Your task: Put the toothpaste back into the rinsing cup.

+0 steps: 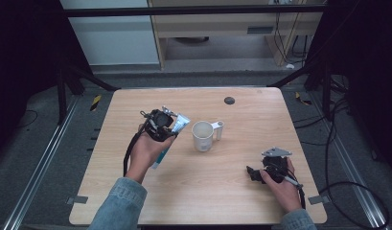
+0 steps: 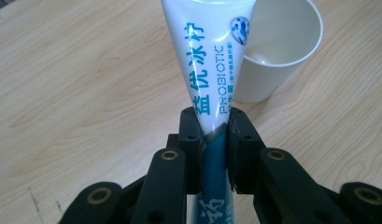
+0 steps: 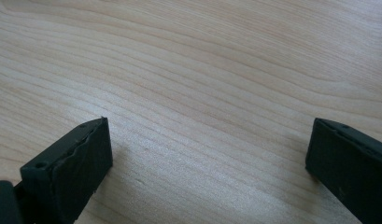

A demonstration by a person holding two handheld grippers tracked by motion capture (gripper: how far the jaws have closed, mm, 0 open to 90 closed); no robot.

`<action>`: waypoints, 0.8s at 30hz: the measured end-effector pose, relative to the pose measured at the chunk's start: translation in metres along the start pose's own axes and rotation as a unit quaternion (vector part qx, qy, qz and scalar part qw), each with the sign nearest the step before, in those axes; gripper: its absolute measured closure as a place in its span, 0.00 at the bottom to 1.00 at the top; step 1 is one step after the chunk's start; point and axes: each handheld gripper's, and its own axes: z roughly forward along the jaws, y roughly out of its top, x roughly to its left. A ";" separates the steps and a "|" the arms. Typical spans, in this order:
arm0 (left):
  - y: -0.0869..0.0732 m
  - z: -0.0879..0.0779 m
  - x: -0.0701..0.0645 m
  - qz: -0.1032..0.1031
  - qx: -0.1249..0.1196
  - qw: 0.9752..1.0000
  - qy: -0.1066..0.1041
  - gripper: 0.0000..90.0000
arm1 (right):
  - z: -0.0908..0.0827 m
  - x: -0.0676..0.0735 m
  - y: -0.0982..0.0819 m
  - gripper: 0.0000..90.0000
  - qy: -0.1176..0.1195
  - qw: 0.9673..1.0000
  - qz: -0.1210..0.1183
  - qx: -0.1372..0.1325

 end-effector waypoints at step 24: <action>0.063 -0.013 -0.018 0.041 -0.038 0.998 -0.004 0.86 | 0.000 0.000 0.000 0.01 0.000 1.000 0.000 0.000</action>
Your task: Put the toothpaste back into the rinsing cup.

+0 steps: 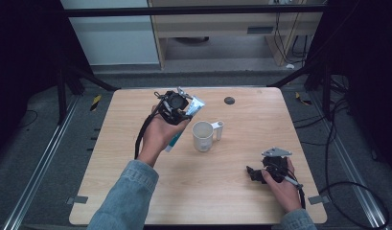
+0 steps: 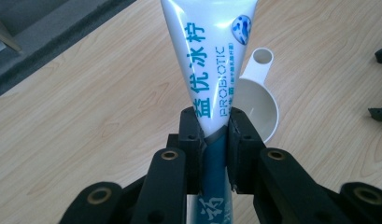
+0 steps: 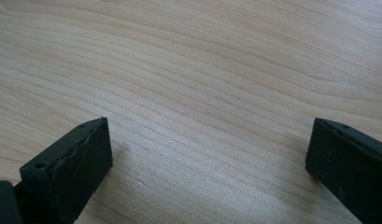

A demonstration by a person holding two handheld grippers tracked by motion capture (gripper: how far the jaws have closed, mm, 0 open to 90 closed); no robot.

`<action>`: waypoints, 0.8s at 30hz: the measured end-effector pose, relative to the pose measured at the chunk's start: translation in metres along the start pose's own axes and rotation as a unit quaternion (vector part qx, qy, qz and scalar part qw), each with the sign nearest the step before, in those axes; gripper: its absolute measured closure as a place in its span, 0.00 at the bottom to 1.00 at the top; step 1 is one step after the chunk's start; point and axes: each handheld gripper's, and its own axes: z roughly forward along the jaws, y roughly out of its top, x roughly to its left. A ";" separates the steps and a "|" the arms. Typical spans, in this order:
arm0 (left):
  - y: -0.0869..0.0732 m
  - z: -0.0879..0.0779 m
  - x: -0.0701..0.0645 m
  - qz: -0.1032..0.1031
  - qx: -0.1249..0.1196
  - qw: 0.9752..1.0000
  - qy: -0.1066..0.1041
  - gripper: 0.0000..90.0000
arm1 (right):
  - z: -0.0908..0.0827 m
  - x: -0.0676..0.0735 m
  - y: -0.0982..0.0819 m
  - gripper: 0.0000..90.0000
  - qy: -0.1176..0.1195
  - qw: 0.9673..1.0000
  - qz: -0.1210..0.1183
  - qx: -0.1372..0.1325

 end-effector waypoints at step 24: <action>0.032 0.012 -0.007 0.025 -0.014 1.000 -0.011 0.86 | 0.000 -0.002 -0.002 0.01 0.001 1.000 -0.023 -0.002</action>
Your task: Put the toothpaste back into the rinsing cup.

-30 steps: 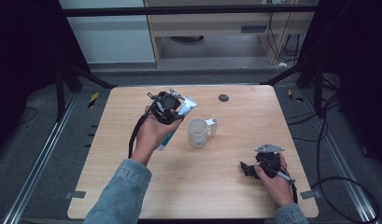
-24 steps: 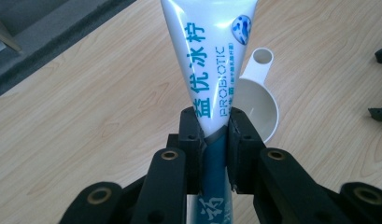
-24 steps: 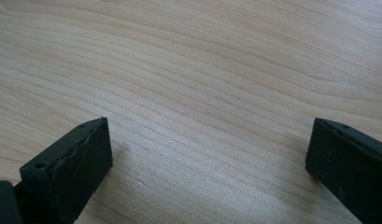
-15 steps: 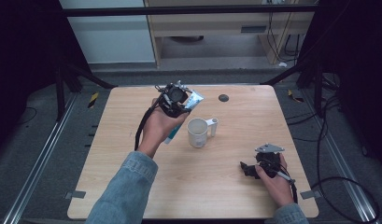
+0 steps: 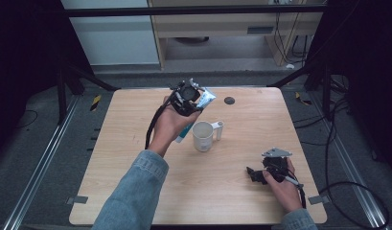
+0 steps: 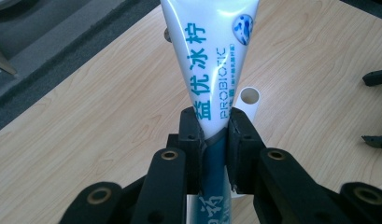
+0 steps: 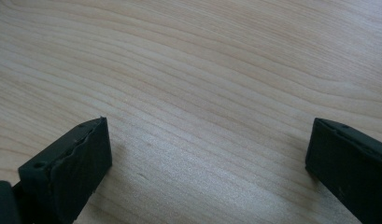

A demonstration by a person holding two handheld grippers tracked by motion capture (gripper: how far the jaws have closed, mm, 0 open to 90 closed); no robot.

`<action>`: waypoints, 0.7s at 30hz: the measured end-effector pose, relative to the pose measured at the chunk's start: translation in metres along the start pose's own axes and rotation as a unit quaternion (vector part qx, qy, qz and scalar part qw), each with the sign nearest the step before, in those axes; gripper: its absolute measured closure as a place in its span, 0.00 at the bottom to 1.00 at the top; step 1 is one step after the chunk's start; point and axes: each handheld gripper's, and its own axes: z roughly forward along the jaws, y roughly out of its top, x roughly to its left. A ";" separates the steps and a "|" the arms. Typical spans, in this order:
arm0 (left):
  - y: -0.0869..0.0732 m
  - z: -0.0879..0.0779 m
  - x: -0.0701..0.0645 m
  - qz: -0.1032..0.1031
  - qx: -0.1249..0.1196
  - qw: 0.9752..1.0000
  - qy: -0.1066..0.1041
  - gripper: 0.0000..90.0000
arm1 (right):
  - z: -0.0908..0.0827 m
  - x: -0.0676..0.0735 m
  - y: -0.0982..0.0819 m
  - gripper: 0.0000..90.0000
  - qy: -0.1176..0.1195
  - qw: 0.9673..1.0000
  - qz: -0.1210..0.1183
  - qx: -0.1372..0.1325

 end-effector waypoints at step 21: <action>0.024 0.002 -0.008 0.006 -0.009 1.000 -0.014 0.86 | -0.001 0.000 0.000 0.01 0.005 1.000 0.000 0.002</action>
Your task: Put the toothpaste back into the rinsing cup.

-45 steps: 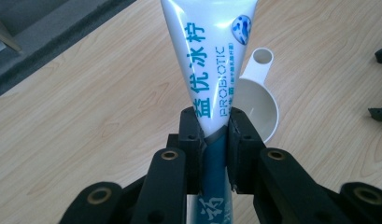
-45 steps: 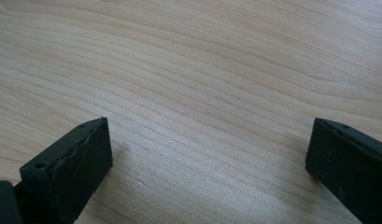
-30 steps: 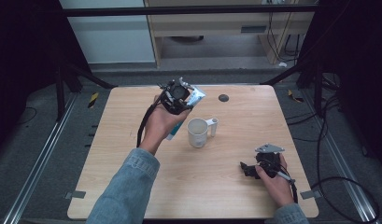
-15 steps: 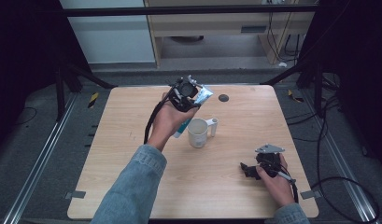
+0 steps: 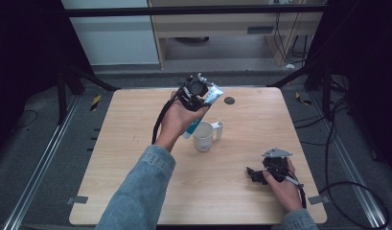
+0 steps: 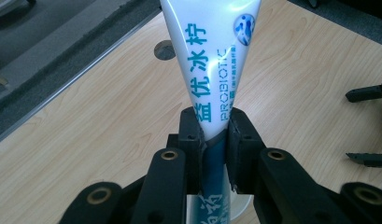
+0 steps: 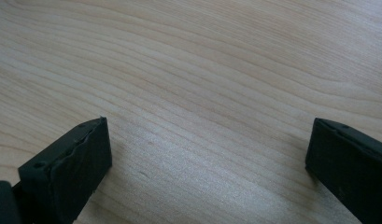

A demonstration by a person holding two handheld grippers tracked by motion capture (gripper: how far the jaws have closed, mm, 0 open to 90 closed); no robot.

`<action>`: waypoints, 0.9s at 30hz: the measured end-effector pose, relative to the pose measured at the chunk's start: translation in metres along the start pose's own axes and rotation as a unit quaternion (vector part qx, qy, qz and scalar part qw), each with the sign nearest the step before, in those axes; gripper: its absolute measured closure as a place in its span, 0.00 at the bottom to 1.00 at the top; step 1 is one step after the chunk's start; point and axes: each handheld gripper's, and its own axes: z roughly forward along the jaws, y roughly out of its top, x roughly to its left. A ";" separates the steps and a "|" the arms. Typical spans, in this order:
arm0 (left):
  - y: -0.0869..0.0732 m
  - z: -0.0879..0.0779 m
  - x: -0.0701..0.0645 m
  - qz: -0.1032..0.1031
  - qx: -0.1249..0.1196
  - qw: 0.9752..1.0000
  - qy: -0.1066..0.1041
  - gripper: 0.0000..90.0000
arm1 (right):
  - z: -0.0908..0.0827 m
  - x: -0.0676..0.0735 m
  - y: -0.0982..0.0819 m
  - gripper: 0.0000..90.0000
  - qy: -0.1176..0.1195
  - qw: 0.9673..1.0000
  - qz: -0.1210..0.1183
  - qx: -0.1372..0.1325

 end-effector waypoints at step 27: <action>0.012 -0.015 -0.018 -0.003 -0.098 0.995 0.033 0.86 | 0.000 0.000 0.000 0.01 0.000 1.000 0.001 0.001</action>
